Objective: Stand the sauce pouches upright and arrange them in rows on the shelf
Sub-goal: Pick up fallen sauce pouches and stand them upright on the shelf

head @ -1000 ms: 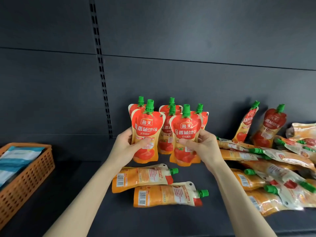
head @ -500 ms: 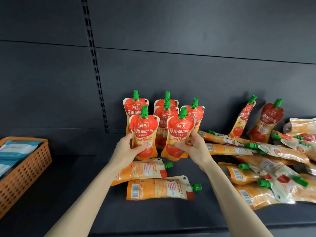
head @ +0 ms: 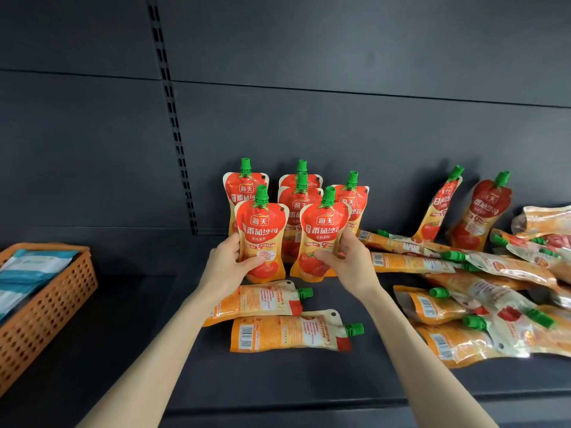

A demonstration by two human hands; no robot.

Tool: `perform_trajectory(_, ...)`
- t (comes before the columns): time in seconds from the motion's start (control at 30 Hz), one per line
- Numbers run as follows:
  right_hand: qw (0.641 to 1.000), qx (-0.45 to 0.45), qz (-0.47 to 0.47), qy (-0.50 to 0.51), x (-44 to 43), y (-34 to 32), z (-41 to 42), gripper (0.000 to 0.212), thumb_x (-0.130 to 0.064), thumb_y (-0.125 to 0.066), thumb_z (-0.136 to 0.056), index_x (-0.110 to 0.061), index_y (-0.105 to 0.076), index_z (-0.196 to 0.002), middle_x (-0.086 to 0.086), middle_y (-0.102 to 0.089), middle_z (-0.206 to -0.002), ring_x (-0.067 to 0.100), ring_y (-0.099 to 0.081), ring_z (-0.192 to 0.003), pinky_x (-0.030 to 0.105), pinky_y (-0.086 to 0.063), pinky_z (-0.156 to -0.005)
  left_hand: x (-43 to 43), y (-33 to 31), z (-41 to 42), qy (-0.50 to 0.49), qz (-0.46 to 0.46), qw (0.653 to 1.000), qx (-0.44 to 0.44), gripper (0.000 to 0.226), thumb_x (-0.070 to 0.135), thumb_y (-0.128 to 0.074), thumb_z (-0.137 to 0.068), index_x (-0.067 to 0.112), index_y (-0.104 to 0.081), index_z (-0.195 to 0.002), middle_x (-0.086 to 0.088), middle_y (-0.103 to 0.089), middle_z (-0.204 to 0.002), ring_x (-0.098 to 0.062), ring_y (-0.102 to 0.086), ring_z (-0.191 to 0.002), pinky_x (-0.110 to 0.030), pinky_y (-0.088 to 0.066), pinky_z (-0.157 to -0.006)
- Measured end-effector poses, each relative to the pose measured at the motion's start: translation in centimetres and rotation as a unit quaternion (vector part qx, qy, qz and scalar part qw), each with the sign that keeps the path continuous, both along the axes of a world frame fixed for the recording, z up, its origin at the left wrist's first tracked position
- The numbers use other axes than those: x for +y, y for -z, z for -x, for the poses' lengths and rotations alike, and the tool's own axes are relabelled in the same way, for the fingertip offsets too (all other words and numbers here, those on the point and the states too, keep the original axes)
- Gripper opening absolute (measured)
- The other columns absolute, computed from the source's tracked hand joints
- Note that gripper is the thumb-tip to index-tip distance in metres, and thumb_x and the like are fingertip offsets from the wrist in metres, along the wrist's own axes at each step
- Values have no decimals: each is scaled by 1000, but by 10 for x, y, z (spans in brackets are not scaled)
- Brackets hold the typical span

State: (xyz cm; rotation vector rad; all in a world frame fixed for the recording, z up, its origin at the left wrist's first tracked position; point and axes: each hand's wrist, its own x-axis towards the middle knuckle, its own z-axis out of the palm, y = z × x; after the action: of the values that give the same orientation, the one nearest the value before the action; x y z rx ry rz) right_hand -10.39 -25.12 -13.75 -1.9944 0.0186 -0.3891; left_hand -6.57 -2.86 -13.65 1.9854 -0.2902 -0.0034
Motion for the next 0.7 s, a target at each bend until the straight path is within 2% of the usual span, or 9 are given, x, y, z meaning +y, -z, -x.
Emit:
perform_trajectory(0.13,1000,4,-1,14,4,-3,4,43,-16,-68,-84,-17,-48,-122,-12,-58,-112,3,-56,-102,5,-43,-71,1,-3,4,6,-10,1000,6,50,19,-70,-81,16,-49,-126,-1,-61,-124,-18,-58,-114,-36,-51,-93)
perform_trajectory(0.2,1000,5,3,28,7,-6,11,46,-19,-68,-84,-18,-46,-124,-14,-56,-111,-1,-54,-97,4,-43,-67,1,-4,9,-9,-43,999,8,53,23,-70,-82,15,-46,-128,-2,-57,-128,-20,-55,-118,-35,-47,-95)
perform_trajectory(0.3,995,-13,7,96,12,-5,32,52,-25,-71,-81,-16,-45,-126,-14,-53,-112,1,-52,-99,11,-44,-76,10,-1,23,-54,-132,989,-36,50,38,-67,-82,15,-48,-123,-1,-56,-127,-17,-54,-116,-31,-44,-90)
perform_trajectory(0.37,993,-22,20,112,16,1,52,45,-27,-70,-82,-17,-49,-121,-14,-55,-111,3,-53,-100,17,-46,-81,18,1,37,-61,-185,979,-55,52,48,-61,-83,16,-49,-122,0,-56,-126,-17,-54,-114,-33,-46,-90)
perform_trajectory(0.47,992,22,100,75,20,15,80,40,-39,-67,-82,-22,-54,-116,-10,-59,-113,9,-52,-107,28,-47,-88,21,11,58,-45,-293,953,-65,64,60,-49,-83,17,-44,-130,-2,-56,-129,-22,-55,-115,-38,-39,-98)
perform_trajectory(0.57,974,96,204,0,20,25,101,55,-54,-63,-78,-21,-56,-122,-9,-57,-121,14,-46,-114,35,-42,-95,20,15,75,-48,-371,922,-94,68,67,-39,-84,21,-43,-134,1,-56,-131,-21,-52,-118,-38,-33,-99)
perform_trajectory(0.7,964,119,232,-52,11,24,118,68,-58,-64,-74,-22,-50,-130,-7,-47,-125,16,-38,-114,38,-36,-101,14,16,97,-43,-415,907,-62,75,72,-35,-81,24,-40,-137,2,-50,-136,-22,-44,-124,-40,-33,-98)
